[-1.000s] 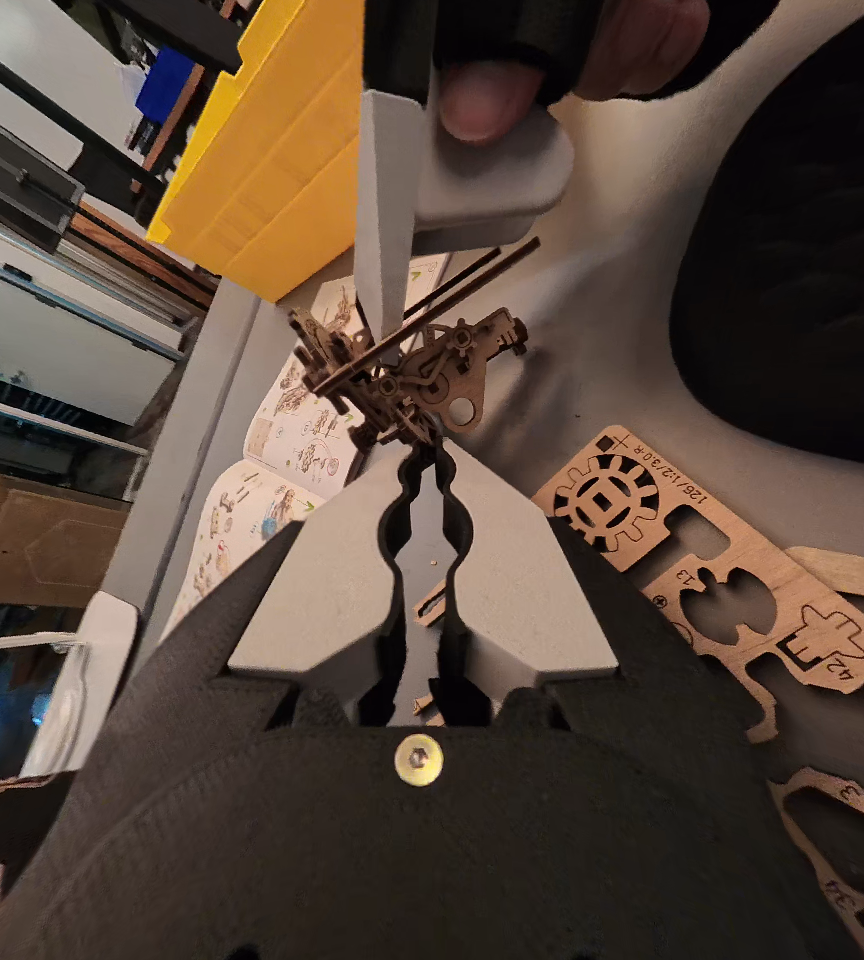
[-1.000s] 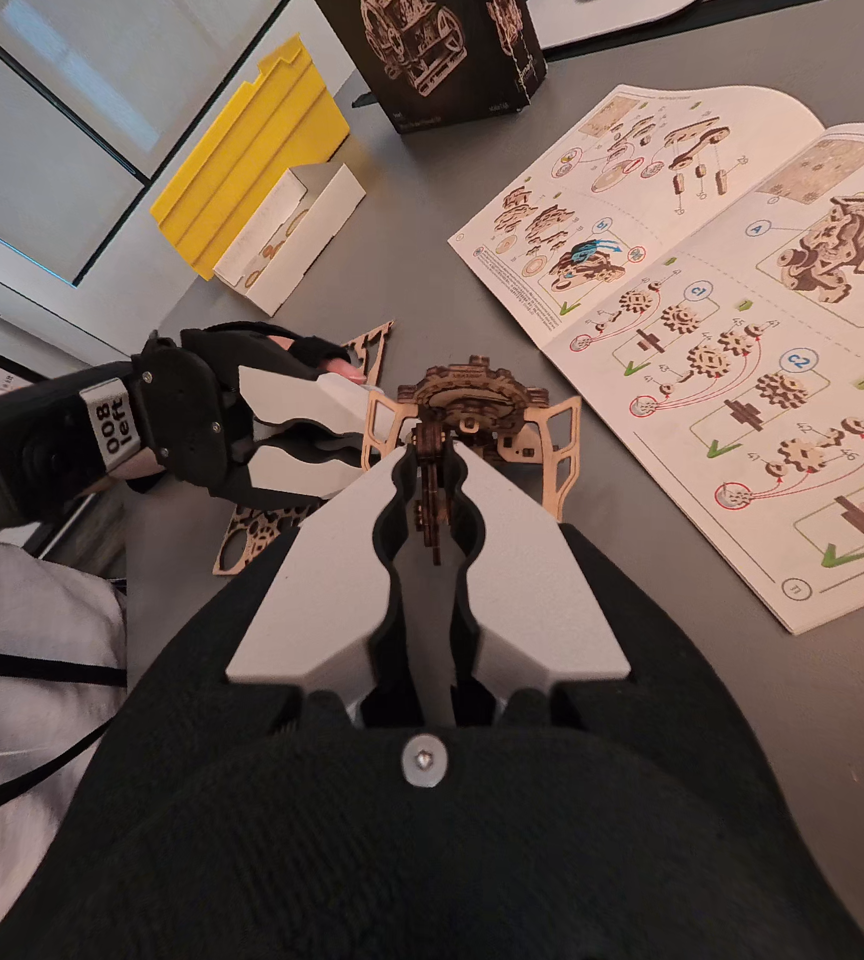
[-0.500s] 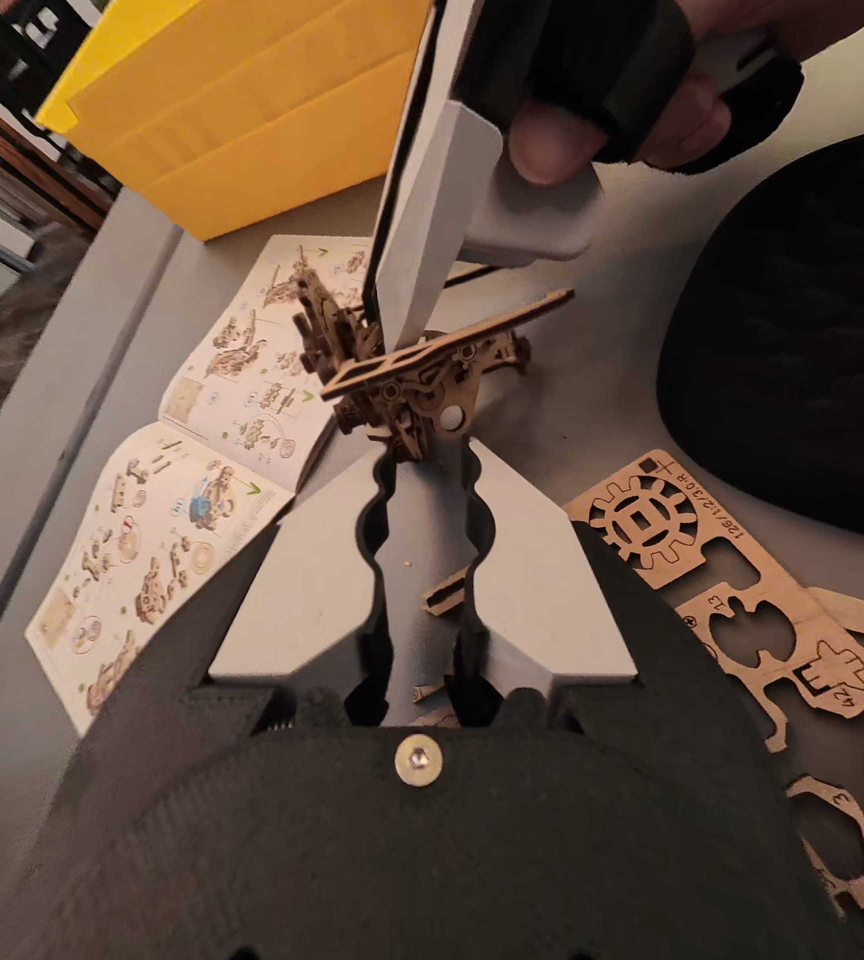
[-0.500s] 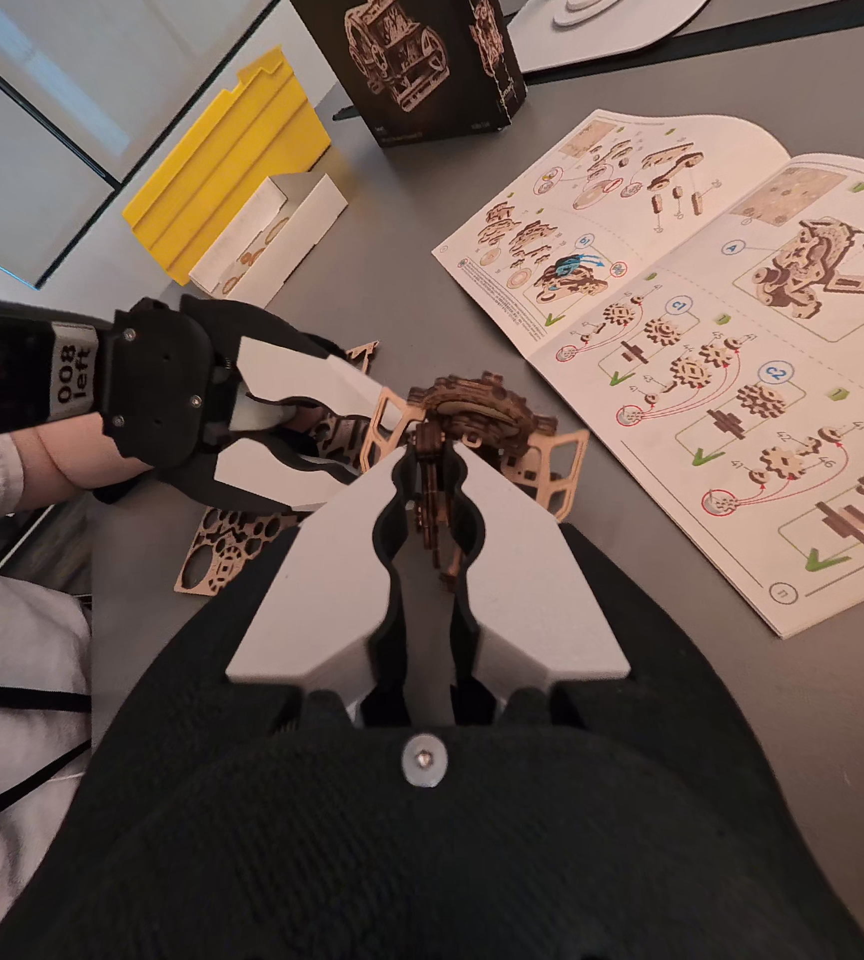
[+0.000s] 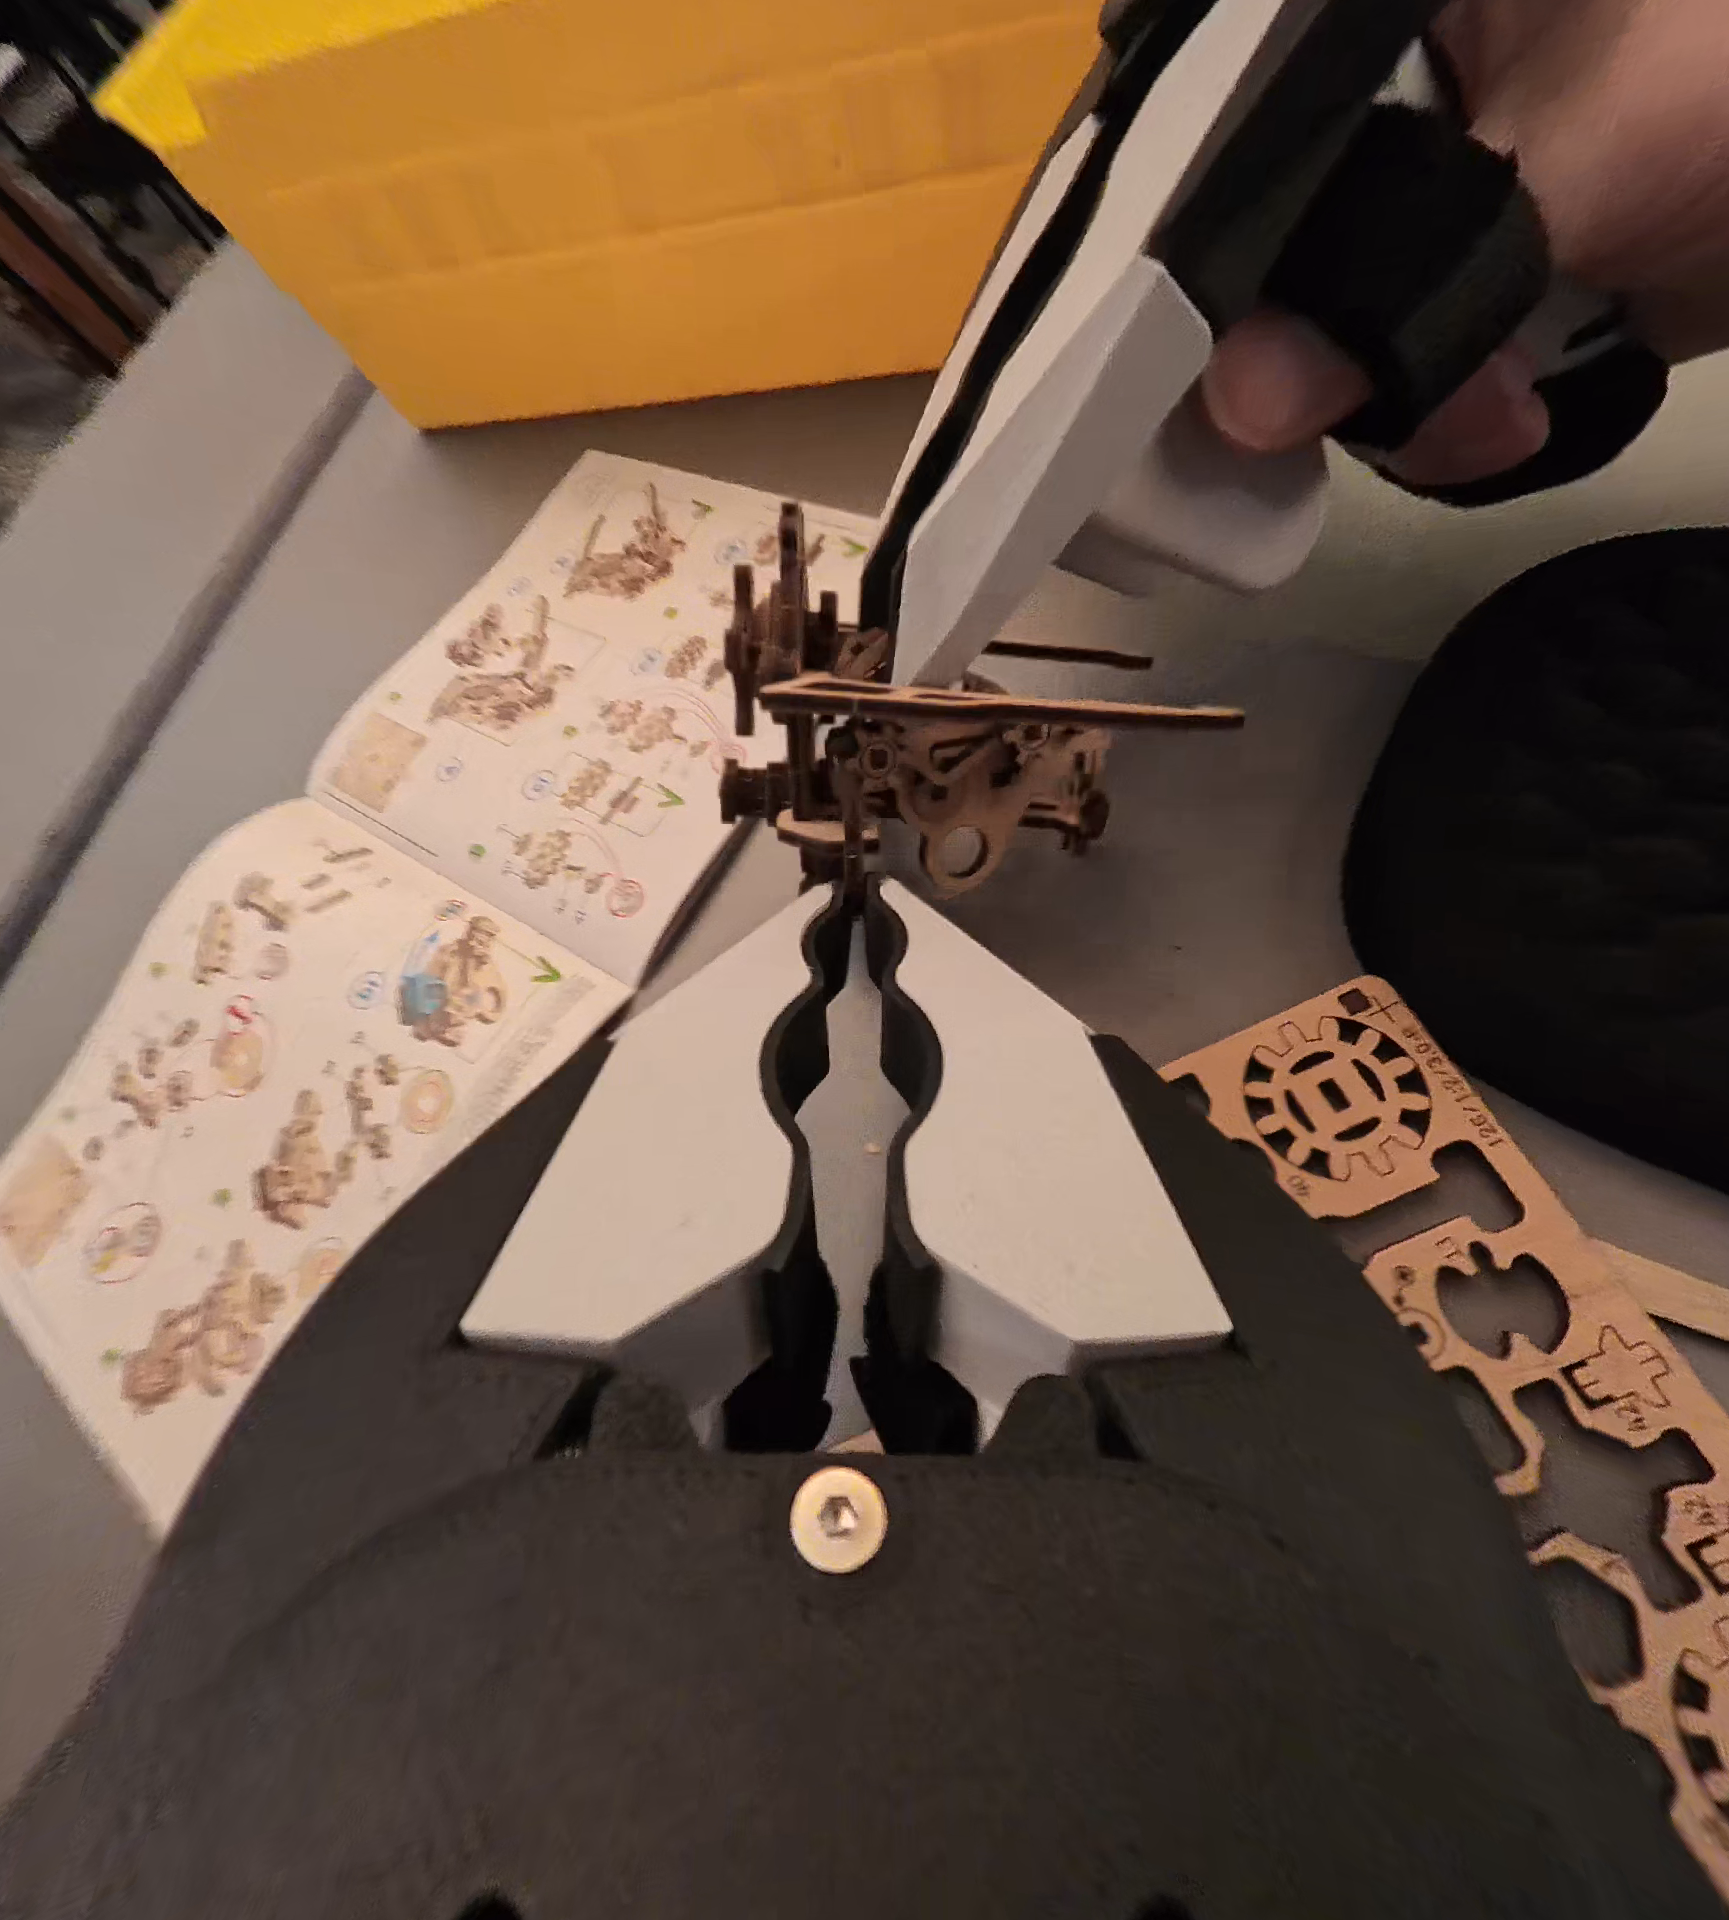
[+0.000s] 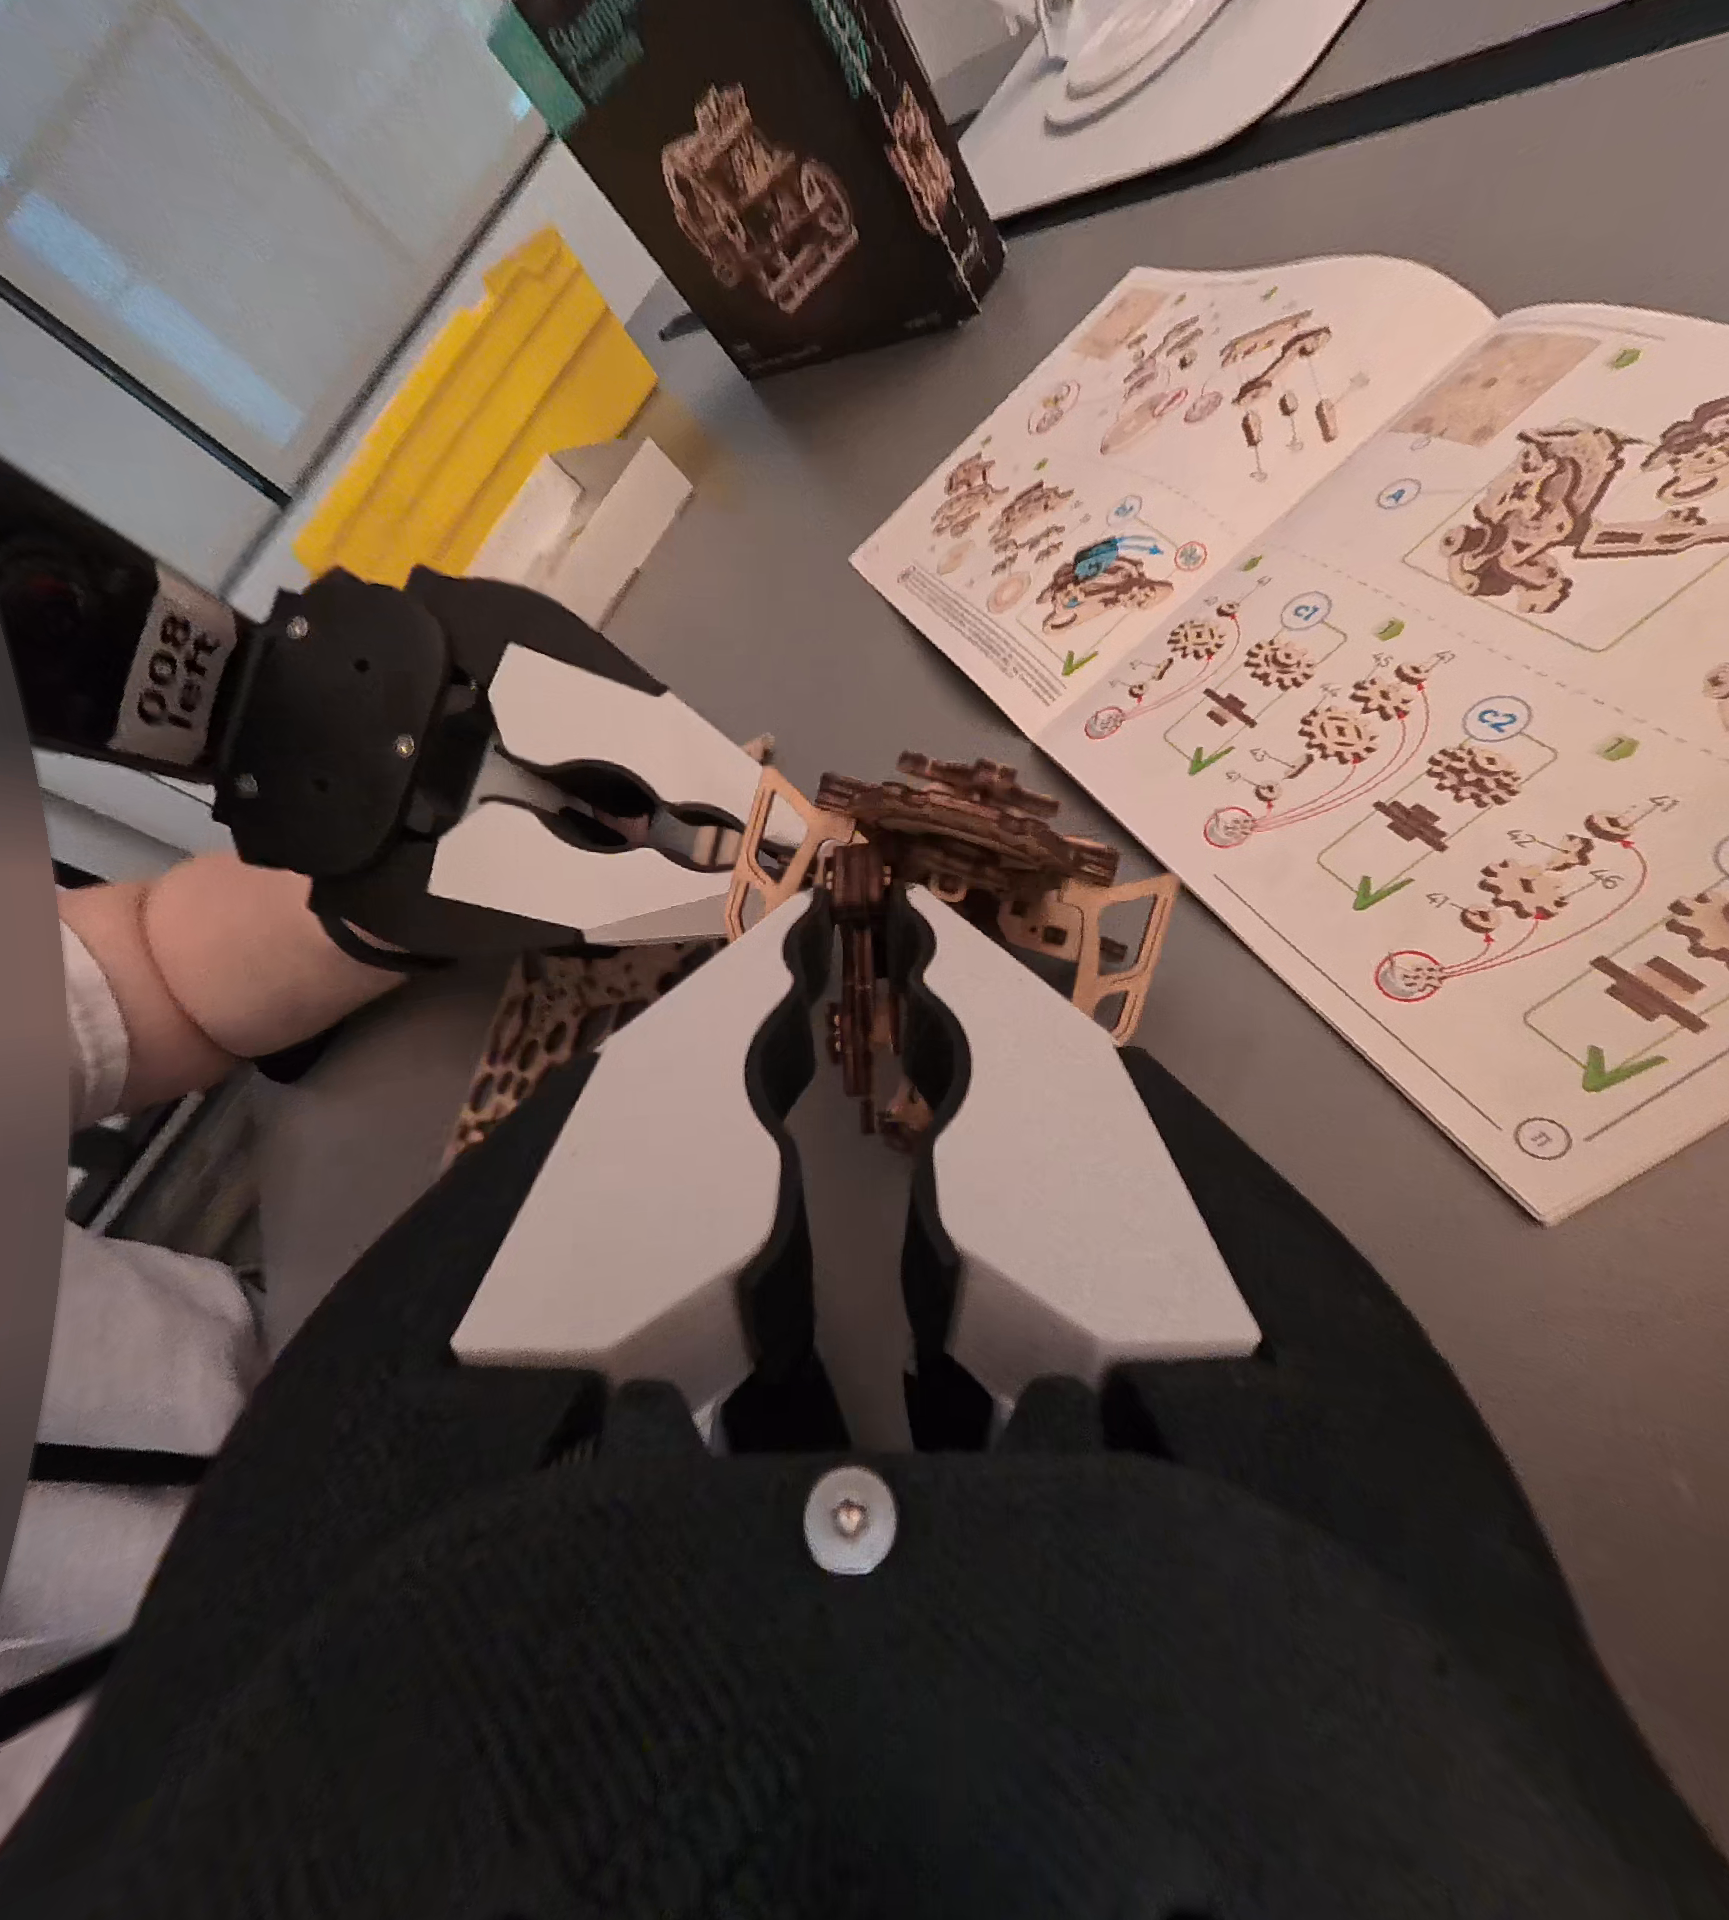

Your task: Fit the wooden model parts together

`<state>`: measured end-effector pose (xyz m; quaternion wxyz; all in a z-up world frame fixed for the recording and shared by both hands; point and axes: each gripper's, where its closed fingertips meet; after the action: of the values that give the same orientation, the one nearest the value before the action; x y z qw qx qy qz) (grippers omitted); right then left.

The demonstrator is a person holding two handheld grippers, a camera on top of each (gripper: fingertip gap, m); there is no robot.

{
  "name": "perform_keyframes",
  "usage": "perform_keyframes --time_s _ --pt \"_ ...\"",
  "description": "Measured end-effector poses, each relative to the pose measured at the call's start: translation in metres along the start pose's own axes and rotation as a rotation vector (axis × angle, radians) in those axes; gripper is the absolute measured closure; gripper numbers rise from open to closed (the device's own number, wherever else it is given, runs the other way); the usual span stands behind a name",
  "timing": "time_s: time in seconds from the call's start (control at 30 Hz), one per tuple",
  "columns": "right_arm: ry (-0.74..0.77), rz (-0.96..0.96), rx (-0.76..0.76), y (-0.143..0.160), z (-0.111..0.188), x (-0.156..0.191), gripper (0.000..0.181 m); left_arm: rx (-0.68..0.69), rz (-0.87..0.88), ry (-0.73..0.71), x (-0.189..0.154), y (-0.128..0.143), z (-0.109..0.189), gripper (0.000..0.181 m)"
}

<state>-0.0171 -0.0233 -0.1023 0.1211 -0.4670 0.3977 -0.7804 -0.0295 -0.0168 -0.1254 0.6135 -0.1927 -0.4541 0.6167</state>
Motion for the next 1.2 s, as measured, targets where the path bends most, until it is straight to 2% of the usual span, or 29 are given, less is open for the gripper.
perform_keyframes --time_s 0.13,0.23,0.43,0.63,0.9,1.07,1.2 --pt "-0.079 -0.128 -0.114 -0.009 0.001 0.008 0.173 -0.011 -0.148 -0.125 0.011 -0.009 0.009 0.181" --pt "-0.069 -0.142 -0.159 -0.01 -0.001 0.008 0.174 0.0 -0.237 -0.215 0.016 -0.008 0.009 0.181" --pt "0.011 -0.092 -0.254 -0.014 -0.005 0.001 0.174 -0.019 -0.237 -0.265 0.014 -0.004 0.005 0.18" --pt "0.021 -0.113 -0.178 -0.003 -0.007 -0.005 0.173 -0.004 -0.382 -0.361 0.007 0.005 0.001 0.18" --pt "0.078 -0.101 -0.105 0.006 -0.007 -0.009 0.172 0.022 -0.346 -0.371 0.009 0.01 -0.001 0.18" --pt "0.042 -0.138 -0.105 0.007 -0.007 -0.007 0.172 0.016 -0.348 -0.387 0.011 0.008 0.0 0.181" --pt "0.05 -0.096 -0.093 0.006 -0.006 -0.004 0.173 0.014 -0.354 -0.405 0.013 0.007 0.001 0.181"
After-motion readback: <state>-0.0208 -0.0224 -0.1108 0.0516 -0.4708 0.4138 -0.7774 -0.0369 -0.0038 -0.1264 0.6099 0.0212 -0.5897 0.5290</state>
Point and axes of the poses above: each gripper's, where its closed fingertips meet, z back along the fingers, y out of its underside, x = y × z across the jaws, and after that the axes turned 9 degrees about -y, right-handed
